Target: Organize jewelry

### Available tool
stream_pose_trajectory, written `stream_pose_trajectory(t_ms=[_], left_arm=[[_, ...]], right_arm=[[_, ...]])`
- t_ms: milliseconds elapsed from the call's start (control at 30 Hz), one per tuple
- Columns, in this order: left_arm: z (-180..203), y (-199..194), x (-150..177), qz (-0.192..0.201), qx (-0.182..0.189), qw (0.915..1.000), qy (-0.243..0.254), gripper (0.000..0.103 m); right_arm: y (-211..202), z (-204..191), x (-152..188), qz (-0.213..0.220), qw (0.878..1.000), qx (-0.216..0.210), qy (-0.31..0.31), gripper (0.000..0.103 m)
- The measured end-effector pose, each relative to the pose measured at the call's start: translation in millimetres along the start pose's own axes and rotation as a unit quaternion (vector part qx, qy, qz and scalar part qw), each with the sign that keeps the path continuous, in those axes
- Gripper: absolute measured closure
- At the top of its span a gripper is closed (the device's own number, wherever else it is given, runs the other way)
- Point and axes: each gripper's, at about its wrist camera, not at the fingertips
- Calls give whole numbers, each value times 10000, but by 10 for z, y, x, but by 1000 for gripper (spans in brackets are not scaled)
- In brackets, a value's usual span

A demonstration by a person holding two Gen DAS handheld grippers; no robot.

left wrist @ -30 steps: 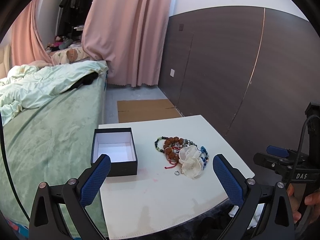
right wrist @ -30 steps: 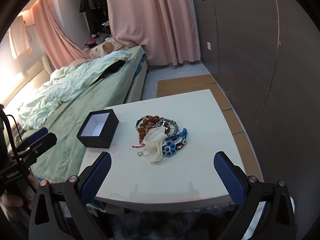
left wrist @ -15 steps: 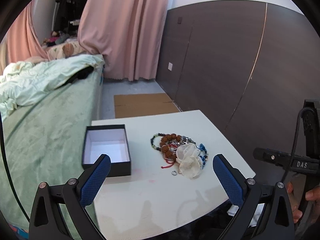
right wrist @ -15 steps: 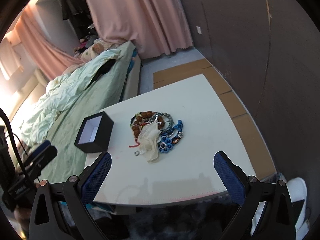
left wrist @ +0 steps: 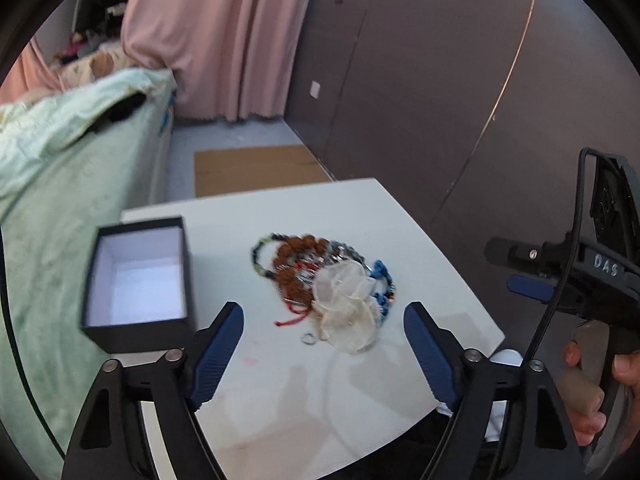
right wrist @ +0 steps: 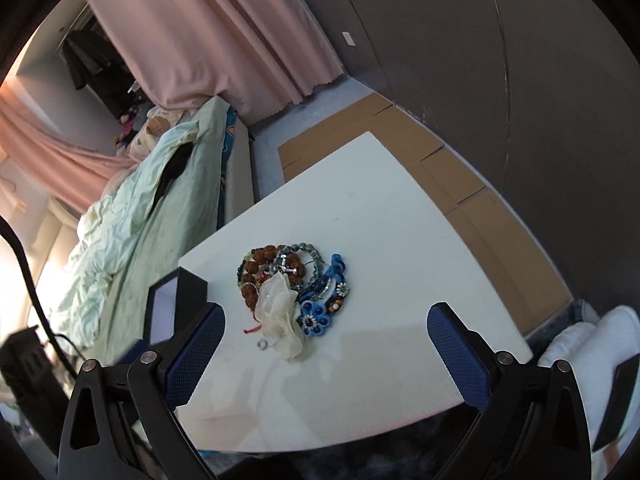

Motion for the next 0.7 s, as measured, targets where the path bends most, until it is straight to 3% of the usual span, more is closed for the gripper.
stream_pose_trajectory(t_ms=[300,400,533,700], left_arm=[[112,457,4,-459,133,9988,-125,27],[139,579,-5,-534,110,9984,-121,27],[151,760,-4,-612,36,9981,-82,27],[169,998,13,-789,-111,9966,200,28]], right_arm=[[158,145,-48,-81,9981,-208,576,6],[210,217,-80,-146,9972,-197,703,16],[305,341,-116,-240,9949,-253,950,19],[431,424,-144,-429,9946,-95,939,31]])
Point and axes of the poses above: each gripper's, at about its wrist camera, not at the fingertips, and y roughly the way its jaws point, z to its right, x to its underside, and after that the axes turned 9 degrees about -y, right-handed
